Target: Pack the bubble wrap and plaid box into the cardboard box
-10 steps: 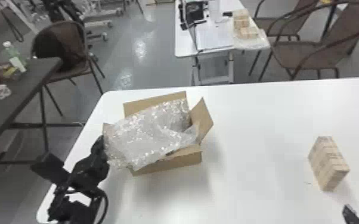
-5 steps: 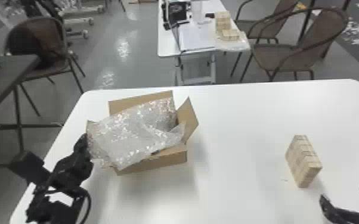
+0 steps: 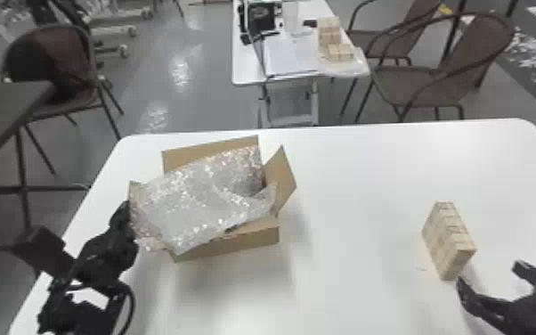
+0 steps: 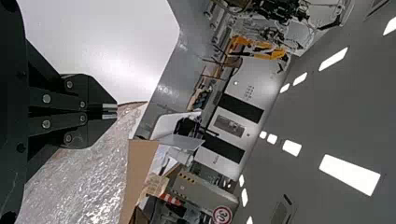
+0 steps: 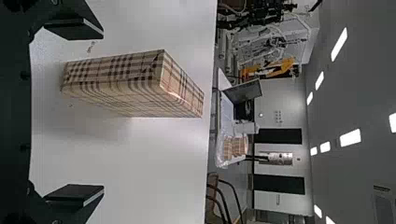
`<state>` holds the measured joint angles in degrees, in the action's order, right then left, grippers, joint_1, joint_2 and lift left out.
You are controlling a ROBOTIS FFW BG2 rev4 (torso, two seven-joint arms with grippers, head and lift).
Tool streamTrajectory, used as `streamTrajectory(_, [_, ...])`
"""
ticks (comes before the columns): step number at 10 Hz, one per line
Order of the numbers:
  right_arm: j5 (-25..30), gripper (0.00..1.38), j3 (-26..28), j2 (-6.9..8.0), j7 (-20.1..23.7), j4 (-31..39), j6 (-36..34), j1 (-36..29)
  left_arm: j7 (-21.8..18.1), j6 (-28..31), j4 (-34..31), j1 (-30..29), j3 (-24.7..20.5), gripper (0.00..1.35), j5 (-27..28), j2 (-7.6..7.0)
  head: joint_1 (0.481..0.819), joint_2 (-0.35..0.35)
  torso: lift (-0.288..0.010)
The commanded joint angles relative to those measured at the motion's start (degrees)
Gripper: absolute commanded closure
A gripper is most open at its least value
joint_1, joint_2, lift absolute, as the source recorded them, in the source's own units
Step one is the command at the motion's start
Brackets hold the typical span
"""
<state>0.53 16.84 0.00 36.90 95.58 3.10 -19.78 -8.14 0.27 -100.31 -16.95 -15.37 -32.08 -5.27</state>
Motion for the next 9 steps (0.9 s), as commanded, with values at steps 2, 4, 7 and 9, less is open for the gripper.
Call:
streamTrajectory(2, [0.0,0.13,-2.08,0.05,0.02,-3.3,0.68,2.46,-0.21,0.0,0.2,0.25,0.08,1.21,0.0,0.09,0.695,0.141,-0.119])
streamTrajectory(4, [0.26,0.13,-2.52,0.05,-0.07,-4.61,1.73,3.96,-0.3,0.0,0.38,0.16,0.08,1.21,-0.27,0.09,0.695,0.155,-0.119])
streamTrajectory(7, [0.26,0.7,-3.4,0.05,-1.74,-5.49,2.7,4.57,-0.65,0.0,0.55,0.34,-0.01,1.21,-0.27,0.35,0.695,0.162,-0.119])
streamTrajectory(9, [0.35,0.9,-3.31,0.05,-2.35,-5.32,2.79,4.48,-0.82,0.0,0.55,0.25,-0.18,1.21,-0.27,0.61,0.695,0.159,-0.119])
